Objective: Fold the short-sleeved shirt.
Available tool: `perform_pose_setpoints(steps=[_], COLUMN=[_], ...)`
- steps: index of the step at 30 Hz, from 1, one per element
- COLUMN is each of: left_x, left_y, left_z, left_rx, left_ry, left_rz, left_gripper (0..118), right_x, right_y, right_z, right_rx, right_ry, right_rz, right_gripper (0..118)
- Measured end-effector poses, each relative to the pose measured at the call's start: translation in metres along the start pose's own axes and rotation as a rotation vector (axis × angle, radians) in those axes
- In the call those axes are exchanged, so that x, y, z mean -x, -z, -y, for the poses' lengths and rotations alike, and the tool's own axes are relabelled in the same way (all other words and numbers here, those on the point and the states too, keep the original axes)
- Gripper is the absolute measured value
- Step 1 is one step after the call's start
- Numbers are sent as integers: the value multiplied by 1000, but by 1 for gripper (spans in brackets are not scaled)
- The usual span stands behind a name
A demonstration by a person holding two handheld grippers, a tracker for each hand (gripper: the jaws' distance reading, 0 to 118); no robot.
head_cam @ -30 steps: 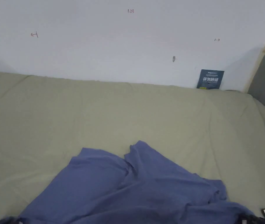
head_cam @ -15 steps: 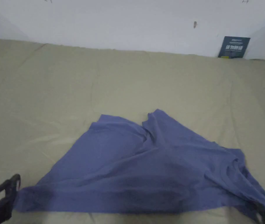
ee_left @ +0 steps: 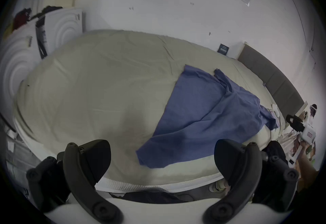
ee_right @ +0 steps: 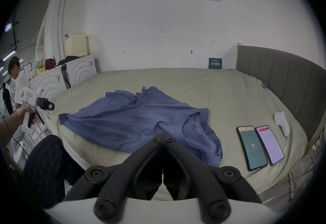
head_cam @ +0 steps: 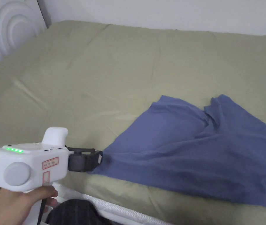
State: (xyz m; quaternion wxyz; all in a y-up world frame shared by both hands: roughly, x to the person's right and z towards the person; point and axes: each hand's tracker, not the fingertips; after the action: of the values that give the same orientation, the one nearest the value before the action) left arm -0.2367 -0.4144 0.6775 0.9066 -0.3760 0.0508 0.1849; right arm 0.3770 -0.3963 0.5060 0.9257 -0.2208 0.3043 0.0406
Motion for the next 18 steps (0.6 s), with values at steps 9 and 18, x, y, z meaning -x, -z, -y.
perform_pose_setpoints(steps=[9,18], left_x=[4,-4], left_y=[45,35], left_z=[2,9], left_rx=[157,120], left_ry=[86,-35], left_rz=[-121,52], left_gripper=[32,10], right_x=[-2,0], right_y=[-5,2], right_z=[-5,-7], right_rx=[-3,9], right_ry=[40,46], right_rz=[19,27], right_gripper=[0,0])
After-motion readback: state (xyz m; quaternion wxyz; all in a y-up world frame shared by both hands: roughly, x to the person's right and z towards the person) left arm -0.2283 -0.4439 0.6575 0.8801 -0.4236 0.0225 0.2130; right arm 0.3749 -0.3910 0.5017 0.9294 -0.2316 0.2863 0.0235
